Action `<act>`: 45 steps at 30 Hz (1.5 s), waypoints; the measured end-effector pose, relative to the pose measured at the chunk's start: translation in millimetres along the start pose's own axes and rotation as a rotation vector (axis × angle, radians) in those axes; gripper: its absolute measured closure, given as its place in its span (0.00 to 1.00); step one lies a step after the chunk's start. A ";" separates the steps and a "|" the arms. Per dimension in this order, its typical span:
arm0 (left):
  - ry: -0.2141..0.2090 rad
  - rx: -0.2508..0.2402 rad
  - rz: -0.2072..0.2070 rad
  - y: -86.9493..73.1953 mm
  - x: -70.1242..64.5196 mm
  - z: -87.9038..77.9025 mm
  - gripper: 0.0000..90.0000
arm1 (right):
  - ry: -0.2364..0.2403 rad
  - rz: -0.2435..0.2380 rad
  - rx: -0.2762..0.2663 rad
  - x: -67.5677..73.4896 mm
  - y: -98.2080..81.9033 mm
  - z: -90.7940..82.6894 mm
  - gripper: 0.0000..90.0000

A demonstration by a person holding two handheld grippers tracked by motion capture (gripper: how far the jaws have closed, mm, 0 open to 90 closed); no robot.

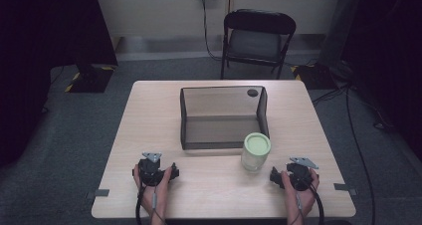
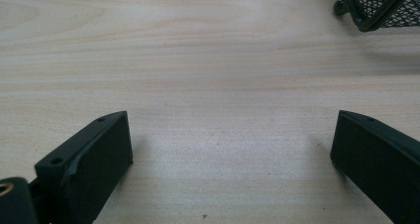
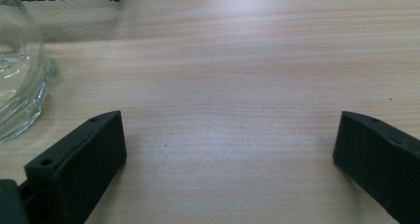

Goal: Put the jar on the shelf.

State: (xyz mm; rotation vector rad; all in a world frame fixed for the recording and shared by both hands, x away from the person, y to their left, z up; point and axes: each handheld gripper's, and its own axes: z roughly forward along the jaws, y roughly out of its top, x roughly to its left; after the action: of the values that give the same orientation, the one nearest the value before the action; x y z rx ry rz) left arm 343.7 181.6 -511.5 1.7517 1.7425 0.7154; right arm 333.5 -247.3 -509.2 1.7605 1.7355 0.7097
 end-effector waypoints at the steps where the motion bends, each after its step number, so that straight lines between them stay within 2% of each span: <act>1: 0.000 0.000 0.000 0.0 0.0 0.0 0.02 | 0.000 0.000 0.000 0.0 0.0 0.0 0.00; 13: 0.000 0.000 0.000 0.0 0.0 0.0 0.02 | -0.004 0.003 0.001 0.5 0.0 -0.2 0.00; 18: 0.000 0.000 0.000 0.0 0.1 0.0 0.02 | -0.016 -0.010 -0.020 3.4 -0.8 -2.3 0.02; 21: 0.000 0.000 0.000 0.0 0.1 0.0 0.02 | 0.005 -0.002 -0.024 3.3 -0.5 -2.2 0.02; 30: 0.000 0.000 0.000 0.1 0.0 0.0 0.02 | 0.017 0.015 -0.036 1.7 -0.9 -3.3 0.02; 36: 0.000 0.000 0.000 0.1 0.1 0.0 0.02 | 0.021 -0.004 -0.063 1.0 -0.2 -4.1 0.02; 45: 0.000 0.000 0.000 0.1 0.1 0.0 0.02 | 0.058 0.008 -0.089 1.8 -2.8 -9.8 0.02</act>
State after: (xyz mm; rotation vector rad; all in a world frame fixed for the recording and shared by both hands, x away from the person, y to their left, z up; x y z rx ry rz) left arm 343.8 181.7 -511.5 1.7517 1.7429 0.7148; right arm 324.6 -245.3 -504.3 1.7029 1.7083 0.8369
